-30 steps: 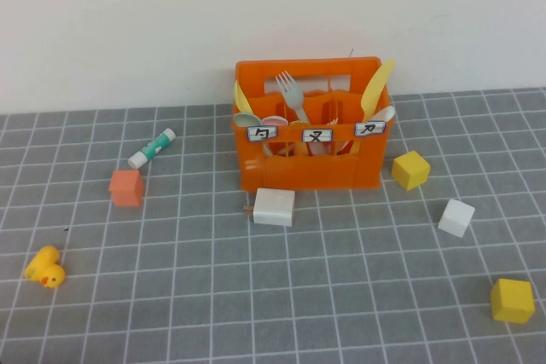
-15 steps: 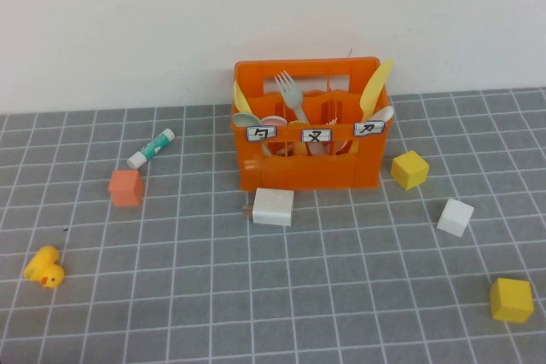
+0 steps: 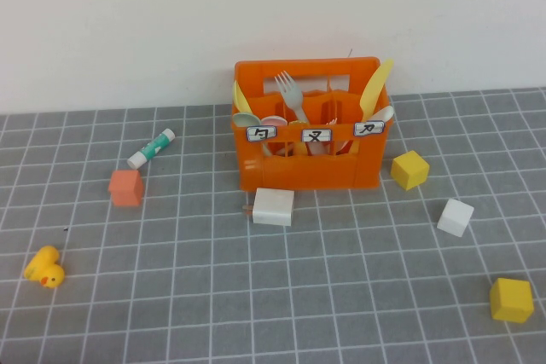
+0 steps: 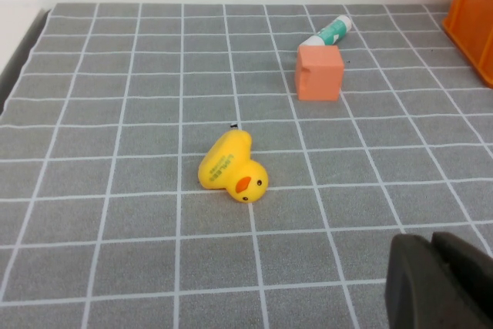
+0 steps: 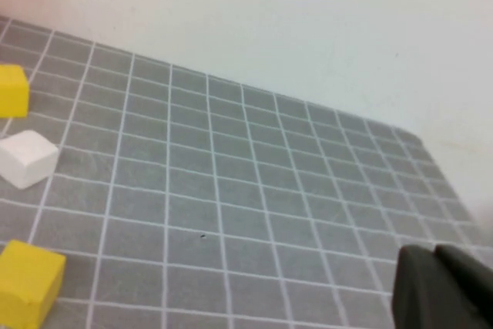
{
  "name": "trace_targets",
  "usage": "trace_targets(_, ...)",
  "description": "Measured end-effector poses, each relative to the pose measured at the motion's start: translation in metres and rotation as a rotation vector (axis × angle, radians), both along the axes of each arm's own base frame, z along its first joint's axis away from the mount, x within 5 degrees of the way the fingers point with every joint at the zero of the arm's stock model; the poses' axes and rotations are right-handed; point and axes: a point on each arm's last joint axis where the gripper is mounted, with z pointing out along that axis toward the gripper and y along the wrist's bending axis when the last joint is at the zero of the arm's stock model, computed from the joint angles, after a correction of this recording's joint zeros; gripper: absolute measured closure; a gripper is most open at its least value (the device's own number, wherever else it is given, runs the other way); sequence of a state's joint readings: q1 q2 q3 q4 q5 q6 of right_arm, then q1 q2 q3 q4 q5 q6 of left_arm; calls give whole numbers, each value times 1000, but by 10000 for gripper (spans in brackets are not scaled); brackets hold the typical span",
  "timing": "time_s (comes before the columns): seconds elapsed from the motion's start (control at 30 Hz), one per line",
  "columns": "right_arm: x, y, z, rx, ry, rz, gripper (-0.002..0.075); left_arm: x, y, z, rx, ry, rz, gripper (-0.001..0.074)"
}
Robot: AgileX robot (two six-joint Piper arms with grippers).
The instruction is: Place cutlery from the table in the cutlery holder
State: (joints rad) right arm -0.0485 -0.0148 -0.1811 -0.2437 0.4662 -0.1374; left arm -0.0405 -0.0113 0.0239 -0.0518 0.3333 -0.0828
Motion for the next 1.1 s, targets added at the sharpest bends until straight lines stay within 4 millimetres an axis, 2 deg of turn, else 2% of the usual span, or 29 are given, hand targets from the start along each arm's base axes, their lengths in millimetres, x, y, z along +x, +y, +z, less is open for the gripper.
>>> trace_targets(0.17, 14, 2, -38, 36, -57, 7, 727, 0, 0, 0, 0, 0, 0, 736)
trace_targets(0.3, 15, 2, -48, 42, -34, 6, 727, 0, 0, 1, 0, -2, 0, 736)
trace_targets(0.53, 12, 0, -57, 53, 63, -18, 727, 0, 0, 1, 0, -2, 0, 736)
trace_targets(1.1, 14, 6, -54, 118, 28, 33, 727, 0, 0, 1, 0, -2, 0, 736)
